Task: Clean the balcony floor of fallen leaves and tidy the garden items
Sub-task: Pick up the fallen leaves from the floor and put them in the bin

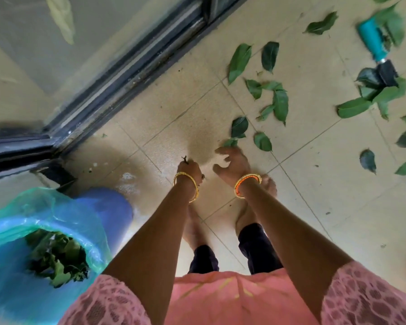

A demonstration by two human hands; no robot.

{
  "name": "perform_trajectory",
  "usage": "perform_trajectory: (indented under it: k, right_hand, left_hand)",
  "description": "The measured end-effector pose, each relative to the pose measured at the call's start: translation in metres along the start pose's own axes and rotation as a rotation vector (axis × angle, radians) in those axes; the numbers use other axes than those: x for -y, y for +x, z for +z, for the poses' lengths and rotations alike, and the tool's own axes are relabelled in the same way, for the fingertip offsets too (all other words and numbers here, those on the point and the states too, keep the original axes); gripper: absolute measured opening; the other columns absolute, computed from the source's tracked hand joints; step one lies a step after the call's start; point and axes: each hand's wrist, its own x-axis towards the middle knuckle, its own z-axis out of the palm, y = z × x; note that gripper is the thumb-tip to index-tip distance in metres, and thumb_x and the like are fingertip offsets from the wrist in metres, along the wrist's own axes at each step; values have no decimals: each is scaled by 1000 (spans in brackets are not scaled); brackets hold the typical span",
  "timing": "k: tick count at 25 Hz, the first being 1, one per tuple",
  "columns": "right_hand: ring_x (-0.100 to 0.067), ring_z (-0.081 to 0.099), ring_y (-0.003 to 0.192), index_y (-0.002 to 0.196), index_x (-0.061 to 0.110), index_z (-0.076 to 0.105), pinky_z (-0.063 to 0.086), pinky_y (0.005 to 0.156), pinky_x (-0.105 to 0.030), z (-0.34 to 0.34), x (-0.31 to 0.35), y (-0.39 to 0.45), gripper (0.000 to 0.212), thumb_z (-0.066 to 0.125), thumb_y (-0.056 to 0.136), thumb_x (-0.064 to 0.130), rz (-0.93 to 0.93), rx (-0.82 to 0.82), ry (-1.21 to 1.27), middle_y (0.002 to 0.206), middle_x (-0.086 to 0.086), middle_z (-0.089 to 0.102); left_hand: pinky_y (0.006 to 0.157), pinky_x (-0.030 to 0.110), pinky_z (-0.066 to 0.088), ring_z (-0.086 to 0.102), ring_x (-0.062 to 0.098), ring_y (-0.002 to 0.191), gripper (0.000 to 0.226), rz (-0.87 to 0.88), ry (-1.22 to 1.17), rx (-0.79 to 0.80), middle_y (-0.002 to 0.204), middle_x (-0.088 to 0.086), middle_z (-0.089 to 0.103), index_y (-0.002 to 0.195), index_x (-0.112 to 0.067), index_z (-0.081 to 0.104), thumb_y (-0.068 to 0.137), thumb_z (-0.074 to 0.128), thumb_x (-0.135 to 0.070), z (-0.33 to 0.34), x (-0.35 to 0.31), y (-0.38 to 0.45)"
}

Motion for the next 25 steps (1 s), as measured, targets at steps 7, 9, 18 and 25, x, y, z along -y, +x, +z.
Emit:
perform_trajectory:
  k: [7,9,18,25]
  right_hand:
    - [-38,-2,143,149,32,15,23,113,-51,-8,-36,65,91,72,79,32,-195,-69,-654,157,-10,-8]
    - [-38,3,143,147,24,27,29,111,-50,5,-41,69,76,68,83,20,-200,-124,-599,158,-11,2]
    - [-39,65,76,80,-6,69,55,59,-37,17,-68,65,17,69,65,-15,-438,-306,-430,84,-22,65]
    - [-12,64,80,90,11,68,57,70,-20,-37,-36,-1,20,77,73,6,169,266,614,85,0,67]
  left_hand:
    - [39,16,33,40,12,45,33,89,252,23,60,3,41,100,-6,55,99,45,-37,-2,-4,15]
    - [58,24,41,47,17,55,59,114,321,-16,60,7,48,86,-7,60,89,42,-63,-2,-1,21]
    - [40,19,25,29,14,42,26,6,223,-45,54,1,38,62,-11,44,86,50,-20,17,2,4]
    - [54,27,41,46,20,57,28,70,394,-13,87,17,59,111,-2,60,98,38,-14,55,-14,-23]
